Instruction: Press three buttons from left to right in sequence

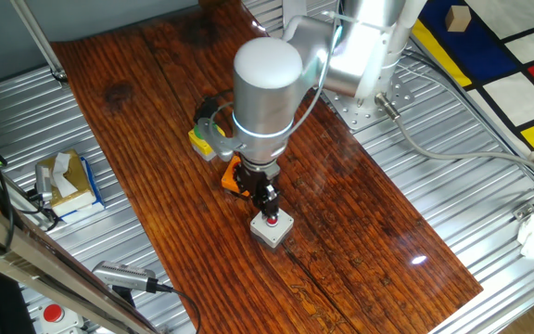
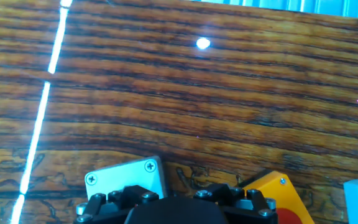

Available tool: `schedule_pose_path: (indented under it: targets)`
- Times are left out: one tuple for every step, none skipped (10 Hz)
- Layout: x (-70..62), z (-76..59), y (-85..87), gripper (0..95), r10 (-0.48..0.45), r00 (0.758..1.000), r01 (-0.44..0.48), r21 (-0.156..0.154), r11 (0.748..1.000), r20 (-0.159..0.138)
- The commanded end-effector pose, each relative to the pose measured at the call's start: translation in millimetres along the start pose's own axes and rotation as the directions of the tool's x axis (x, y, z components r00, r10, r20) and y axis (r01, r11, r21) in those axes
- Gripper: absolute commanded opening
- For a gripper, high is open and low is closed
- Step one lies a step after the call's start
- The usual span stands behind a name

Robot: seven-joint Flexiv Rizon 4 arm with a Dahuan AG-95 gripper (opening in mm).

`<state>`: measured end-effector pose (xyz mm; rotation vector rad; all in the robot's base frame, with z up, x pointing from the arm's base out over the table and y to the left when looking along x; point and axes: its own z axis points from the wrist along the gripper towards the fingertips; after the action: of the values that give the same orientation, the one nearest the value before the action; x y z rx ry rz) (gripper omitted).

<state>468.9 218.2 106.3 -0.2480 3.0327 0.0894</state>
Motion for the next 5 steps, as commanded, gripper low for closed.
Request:
schedule_pose_path:
  targets:
    - [1.4, 0.8, -0.8, 76.0, 0.007, 1.0, -0.007, 0.018, 1.0, 0.003]
    - [2.9, 2.3, -1.3, 76.0, 0.008, 1.0, -0.008, 0.016, 1.0, 0.006]
    - [3.9, 3.5, -1.6, 76.0, 0.01, 1.0, -0.01, 0.016, 1.0, 0.008]
    - [6.4, 5.2, -2.1, 76.0, 0.013, 1.0, -0.013, 0.015, 1.0, 0.01]
    - [8.3, 6.0, -2.4, 76.0, 0.014, 1.0, -0.014, 0.013, 1.0, 0.012]
